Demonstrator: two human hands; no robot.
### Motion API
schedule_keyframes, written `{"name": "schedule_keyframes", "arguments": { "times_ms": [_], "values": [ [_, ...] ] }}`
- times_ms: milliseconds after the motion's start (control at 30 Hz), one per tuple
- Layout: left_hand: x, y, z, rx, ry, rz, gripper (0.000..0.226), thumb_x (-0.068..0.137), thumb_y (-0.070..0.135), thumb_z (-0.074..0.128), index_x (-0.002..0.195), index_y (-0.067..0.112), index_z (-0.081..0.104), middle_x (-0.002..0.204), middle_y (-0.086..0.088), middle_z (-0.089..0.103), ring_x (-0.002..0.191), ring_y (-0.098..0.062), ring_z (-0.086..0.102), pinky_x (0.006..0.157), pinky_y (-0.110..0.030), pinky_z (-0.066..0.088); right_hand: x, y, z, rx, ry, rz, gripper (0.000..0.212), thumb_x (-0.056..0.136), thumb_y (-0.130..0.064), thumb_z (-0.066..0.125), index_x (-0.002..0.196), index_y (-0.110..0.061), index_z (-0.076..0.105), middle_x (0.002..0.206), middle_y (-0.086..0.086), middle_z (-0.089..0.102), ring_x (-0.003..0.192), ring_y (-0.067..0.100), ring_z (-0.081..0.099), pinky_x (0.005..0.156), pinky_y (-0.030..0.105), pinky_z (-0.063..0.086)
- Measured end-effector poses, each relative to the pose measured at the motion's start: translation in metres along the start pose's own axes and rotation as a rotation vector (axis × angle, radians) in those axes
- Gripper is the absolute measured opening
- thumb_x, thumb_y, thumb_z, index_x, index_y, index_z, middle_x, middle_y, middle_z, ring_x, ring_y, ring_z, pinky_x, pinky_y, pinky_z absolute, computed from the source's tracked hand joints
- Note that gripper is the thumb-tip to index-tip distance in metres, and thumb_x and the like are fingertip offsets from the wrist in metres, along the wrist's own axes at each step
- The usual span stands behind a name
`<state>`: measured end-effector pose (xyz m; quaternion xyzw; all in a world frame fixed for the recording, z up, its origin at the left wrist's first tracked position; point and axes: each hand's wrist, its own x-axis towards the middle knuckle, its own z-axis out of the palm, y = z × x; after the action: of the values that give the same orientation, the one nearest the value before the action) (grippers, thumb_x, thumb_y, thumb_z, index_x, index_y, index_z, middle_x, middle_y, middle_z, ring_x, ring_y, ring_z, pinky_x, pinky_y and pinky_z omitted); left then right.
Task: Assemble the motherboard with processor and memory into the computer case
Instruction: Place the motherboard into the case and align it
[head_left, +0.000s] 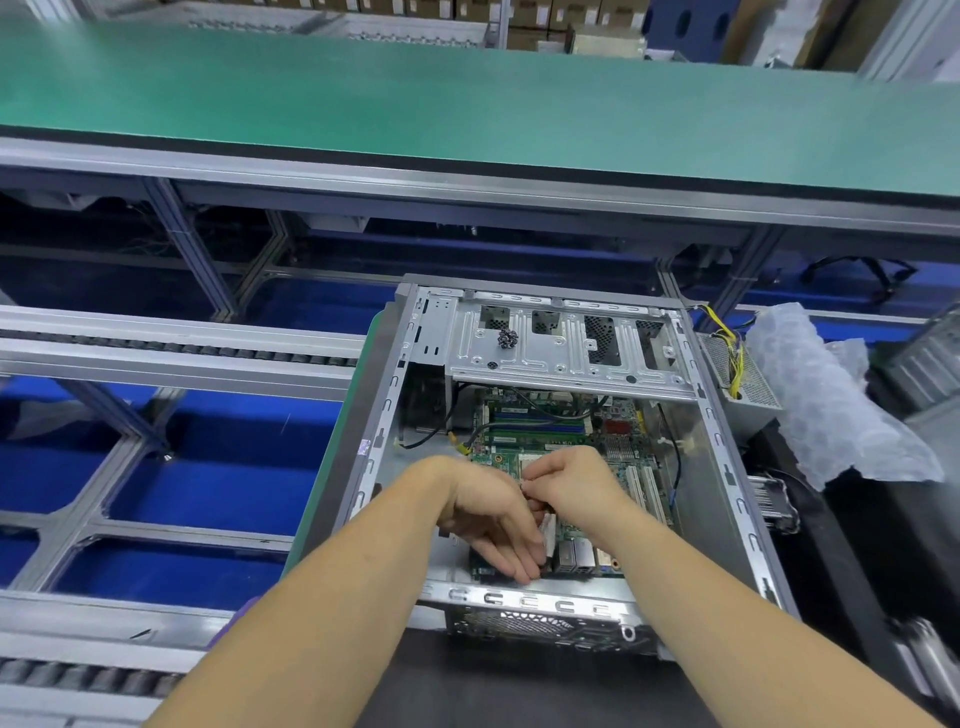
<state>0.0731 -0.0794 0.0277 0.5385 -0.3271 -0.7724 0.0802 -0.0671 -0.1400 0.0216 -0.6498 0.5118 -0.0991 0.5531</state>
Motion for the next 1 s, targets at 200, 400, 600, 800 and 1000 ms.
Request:
{"name": "schedule_keyframes", "arguments": {
  "times_ms": [200,400,600,800,1000],
  "values": [
    [0.002,0.003,-0.001,0.027,-0.007,-0.038,0.028,0.097,0.008,0.049,0.113,-0.008,0.065,0.108,-0.017,0.073,0.097,-0.022,0.073,0.089,-0.026,0.058,0.006,0.005,-0.003,-0.633,-0.033,-0.171,0.01,0.089,-0.012,0.072,0.085,-0.007,0.08,0.084,0.009,0.075,0.079,0.021,0.069,0.076,0.033,0.058],
    [0.0,0.001,-0.023,0.169,0.725,-0.062,0.02,0.087,0.016,0.046,0.078,0.005,0.061,0.063,-0.011,0.061,0.045,-0.018,0.051,0.047,-0.02,0.04,0.008,0.007,0.003,-0.887,-0.157,-0.178,0.015,0.097,-0.014,0.062,0.083,-0.014,0.069,0.099,0.009,0.071,0.087,0.025,0.068,0.083,0.033,0.057],
    [0.005,-0.003,-0.031,0.426,1.09,-0.152,0.016,0.088,0.028,0.044,0.091,0.015,0.054,0.077,-0.002,0.058,0.076,-0.023,0.059,0.087,-0.037,0.052,0.003,0.005,0.011,-0.996,-0.268,-0.234,0.016,0.097,-0.014,0.062,0.101,-0.001,0.072,0.098,0.013,0.071,0.089,0.03,0.068,0.083,0.04,0.059],
    [0.012,-0.003,-0.034,0.519,1.058,-0.192,0.019,0.092,0.032,0.046,0.099,0.014,0.051,0.09,-0.004,0.056,0.097,-0.029,0.06,0.101,-0.046,0.044,0.002,0.01,0.014,-1.024,-0.31,-0.229,0.015,0.095,-0.009,0.063,0.104,-0.006,0.075,0.102,0.011,0.073,0.09,0.026,0.068,0.086,0.039,0.059],
    [0.007,0.004,-0.028,0.371,0.795,-0.026,0.018,0.089,0.013,0.048,0.078,0.006,0.06,0.073,-0.011,0.062,0.059,-0.025,0.055,0.059,-0.027,0.045,0.005,0.01,0.017,-0.939,-0.217,-0.208,0.02,0.094,-0.016,0.065,0.09,0.001,0.073,0.091,0.02,0.073,0.085,0.034,0.068,0.074,0.035,0.06]
  ]
}}
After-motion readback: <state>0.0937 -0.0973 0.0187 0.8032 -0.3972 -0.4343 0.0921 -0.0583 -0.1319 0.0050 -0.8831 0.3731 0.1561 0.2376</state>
